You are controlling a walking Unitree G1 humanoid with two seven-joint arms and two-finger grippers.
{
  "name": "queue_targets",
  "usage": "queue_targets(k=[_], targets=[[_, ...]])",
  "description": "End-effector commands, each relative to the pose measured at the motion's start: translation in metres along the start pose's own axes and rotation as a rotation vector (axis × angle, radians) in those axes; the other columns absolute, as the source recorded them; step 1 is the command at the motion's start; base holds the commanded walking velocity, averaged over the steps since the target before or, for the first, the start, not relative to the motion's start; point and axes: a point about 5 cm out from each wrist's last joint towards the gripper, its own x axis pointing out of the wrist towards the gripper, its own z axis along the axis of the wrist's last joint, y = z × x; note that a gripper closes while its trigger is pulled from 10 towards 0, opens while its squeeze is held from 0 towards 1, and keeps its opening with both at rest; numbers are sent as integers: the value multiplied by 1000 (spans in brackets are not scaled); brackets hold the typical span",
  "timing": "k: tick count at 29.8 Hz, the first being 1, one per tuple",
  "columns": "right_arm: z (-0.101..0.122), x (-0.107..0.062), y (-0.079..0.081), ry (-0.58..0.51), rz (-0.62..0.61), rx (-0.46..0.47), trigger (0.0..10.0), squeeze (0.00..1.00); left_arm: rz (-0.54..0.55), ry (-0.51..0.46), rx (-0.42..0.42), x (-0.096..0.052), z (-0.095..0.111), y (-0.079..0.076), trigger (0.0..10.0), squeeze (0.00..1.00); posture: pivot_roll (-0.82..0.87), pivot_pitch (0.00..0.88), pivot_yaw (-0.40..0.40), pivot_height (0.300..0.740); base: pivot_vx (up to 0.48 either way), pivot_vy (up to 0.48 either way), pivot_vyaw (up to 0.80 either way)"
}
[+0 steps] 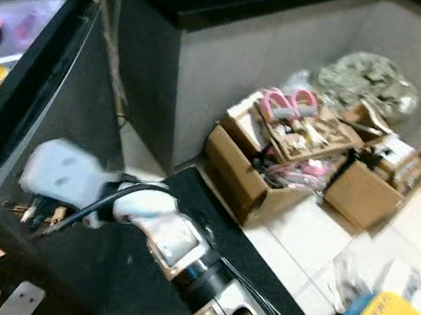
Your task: Restocking fridge
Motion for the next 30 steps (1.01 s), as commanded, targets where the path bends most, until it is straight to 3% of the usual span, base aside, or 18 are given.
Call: queue_targets(k=[1,4,6,7,10,11,12,13,20,21,22,23,24,25,26,28,29,30], targets=[[99,57,22,-391,39,90,10000,0,-1,44,10,-3,-15,3,10000,0,50,110,-33,740,0,0,0],[120,57,15,-512,-16,191,10000,0,6,40,-9,-4,-16,3,10000,0,66,111,-38,740,0,0,0],[87,40,-8,-442,-151,218,10000,0,18,35,-33,-4,-16,4,10000,0,40,129,-21,740,0,0,0],[87,40,-8,-442,-151,218,10000,0,18,35,-33,-4,-16,4,10000,0,40,129,-21,740,0,0,0],[35,15,-21,-295,-265,214,10000,0,16,46,-14,-4,-17,4,10000,0,24,137,-12,740,0,0,0],[35,15,-21,-295,-265,214,10000,0,16,46,-14,-4,-17,4,10000,0,24,137,-12,740,0,0,0],[18,6,-22,-249,-305,229,10000,0,17,47,-13,-4,-17,4,10000,0,22,138,-13,740,0,0,0],[-19,-15,-22,-136,-395,230,10000,0,30,46,-28,-4,-17,4,10000,0,23,139,-15,740,0,0,0],[-76,-52,-19,91,-557,255,10000,0,76,24,-89,-5,-17,5,10000,0,19,143,-25,740,0,0,0],[-99,-73,-18,167,-642,303,10000,0,101,7,-140,-5,-17,5,10000,0,16,143,-33,740,0,0,0],[-99,-73,-18,167,-642,303,10000,0,101,7,-140,-5,-17,5,10000,0,16,143,-33,740,0,0,0],[-117,-93,-18,213,-736,380,10000,0,144,-122,-190,-2,12,9,10000,0,12,140,-37,740,0,0,0],[-117,-93,-18,213,-736,380,10000,0,144,-122,-190,-2,12,9,10000,0,12,140,-37,740,0,0,0],[-133,-114,-18,253,-840,443,10000,0,182,-237,-241,0,40,13,10000,0,12,140,-37,740,0,0,0],[-133,-114,-18,253,-840,443,10000,0,182,-237,-241,0,40,13,10000,0,12,140,-37,740,0,0,0],[-154,-149,-22,327,-1043,501,10000,0,236,-388,-332,-3,76,22,10000,0,7,138,-38,740,0,0,0],[-154,-149,-22,327,-1043,501,10000,0,236,-388,-332,-3,76,22,10000,0,7,138,-38,740,0,0,0],[-159,-164,-24,357,-1133,504,10000,0,249,-420,-368,-3,85,25,10000,0,11,136,-38,740,0,0,0]])
